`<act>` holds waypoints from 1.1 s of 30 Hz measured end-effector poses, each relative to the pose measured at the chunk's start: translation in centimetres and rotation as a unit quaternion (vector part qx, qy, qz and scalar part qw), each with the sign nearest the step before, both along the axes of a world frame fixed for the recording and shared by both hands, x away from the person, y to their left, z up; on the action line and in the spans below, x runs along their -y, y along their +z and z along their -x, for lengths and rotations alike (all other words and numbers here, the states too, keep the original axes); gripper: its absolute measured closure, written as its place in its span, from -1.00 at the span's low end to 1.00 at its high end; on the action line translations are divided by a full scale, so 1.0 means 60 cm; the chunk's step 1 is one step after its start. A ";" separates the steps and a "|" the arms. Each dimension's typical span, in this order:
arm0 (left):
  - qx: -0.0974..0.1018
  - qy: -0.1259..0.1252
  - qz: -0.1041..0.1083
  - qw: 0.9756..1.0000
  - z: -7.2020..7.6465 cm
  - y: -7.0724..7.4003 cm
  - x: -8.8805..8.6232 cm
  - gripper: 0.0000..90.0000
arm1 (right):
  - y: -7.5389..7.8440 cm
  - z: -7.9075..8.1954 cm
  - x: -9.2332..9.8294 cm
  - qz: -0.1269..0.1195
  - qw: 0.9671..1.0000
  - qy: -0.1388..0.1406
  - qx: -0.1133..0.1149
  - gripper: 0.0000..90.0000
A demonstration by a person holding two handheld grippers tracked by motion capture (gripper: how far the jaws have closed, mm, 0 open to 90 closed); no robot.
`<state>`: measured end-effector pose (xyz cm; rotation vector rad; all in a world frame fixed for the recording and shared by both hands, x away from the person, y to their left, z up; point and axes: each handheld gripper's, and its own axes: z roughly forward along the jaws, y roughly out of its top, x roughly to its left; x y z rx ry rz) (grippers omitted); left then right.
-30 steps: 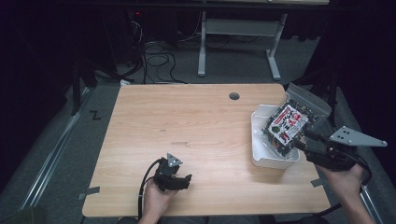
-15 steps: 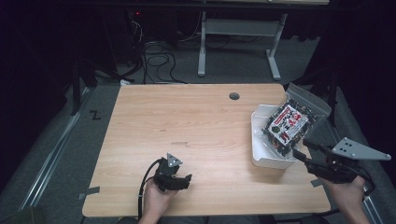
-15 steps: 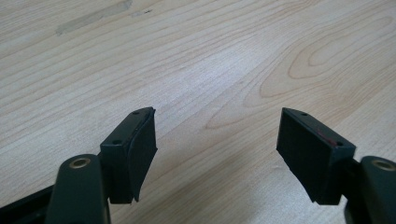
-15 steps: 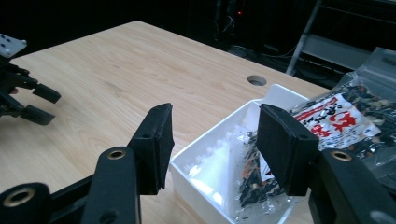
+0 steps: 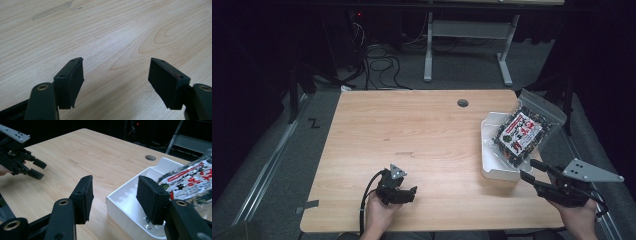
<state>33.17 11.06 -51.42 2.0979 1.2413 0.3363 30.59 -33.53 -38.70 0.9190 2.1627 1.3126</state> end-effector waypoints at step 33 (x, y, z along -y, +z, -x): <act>0.008 0.000 0.002 1.000 0.003 0.004 0.000 -0.36 | -0.070 -0.021 -0.094 0.052 0.997 0.053 -0.037 0.06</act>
